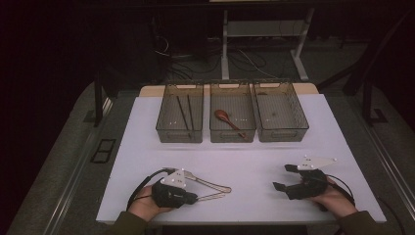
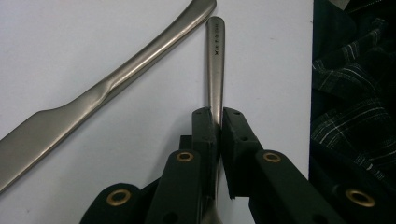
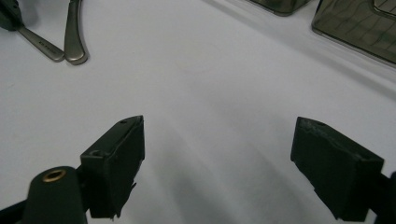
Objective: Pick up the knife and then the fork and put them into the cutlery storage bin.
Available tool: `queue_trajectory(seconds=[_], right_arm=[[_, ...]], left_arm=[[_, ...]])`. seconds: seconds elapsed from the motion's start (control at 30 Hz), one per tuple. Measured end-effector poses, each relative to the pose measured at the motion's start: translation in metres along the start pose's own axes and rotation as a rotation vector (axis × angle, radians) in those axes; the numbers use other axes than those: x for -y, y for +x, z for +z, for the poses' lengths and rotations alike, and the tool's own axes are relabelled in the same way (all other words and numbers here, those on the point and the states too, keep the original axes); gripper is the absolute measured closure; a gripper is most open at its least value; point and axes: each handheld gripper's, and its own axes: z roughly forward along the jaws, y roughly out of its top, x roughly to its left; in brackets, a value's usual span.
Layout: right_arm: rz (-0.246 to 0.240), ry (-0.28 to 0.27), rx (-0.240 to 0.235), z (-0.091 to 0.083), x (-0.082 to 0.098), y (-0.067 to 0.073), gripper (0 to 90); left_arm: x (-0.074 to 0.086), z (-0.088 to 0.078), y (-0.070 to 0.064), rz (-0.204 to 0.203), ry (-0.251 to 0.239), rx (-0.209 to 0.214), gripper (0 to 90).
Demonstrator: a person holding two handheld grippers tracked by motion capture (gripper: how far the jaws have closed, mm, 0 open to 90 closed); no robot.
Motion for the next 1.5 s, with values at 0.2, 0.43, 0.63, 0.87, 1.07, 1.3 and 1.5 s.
queue_trajectory(seconds=[0.2, 0.43, 0.63, 0.87, 1.07, 1.3, 1.5], right_arm=[[-0.002, -0.004, -0.001, 0.0, 0.0, -0.001, 16.8], [0.005, 0.001, -0.005, -0.001, -0.001, -0.001, 16.8], [0.006, 0.002, -0.006, -0.001, -0.001, -0.001, 16.8], [0.026, 0.012, -0.018, -0.001, -0.003, -0.001, 16.8], [0.014, 0.028, -0.042, -0.003, -0.008, 0.0, 15.0], [-0.103, 0.083, -0.144, 0.001, -0.027, 0.01, 18.0], [-0.186, 0.07, -0.199, 0.005, -0.049, 0.02, 21.0]], left_arm=[[-0.001, 0.0, -0.002, 0.004, 0.003, 0.011, 83.5], [-0.003, -0.007, -0.004, 0.005, -0.042, 0.025, 83.5], [-0.007, -0.012, -0.005, 0.013, -0.069, 0.011, 83.5], [-0.014, -0.018, -0.005, -0.007, -0.116, -0.006, 83.5], [-0.024, -0.018, -0.004, -0.009, -0.132, -0.014, 83.5], [-0.048, -0.007, -0.001, 0.024, -0.135, 0.004, 83.5], [-0.074, 0.007, 0.006, 0.063, -0.122, 0.041, 83.4]])
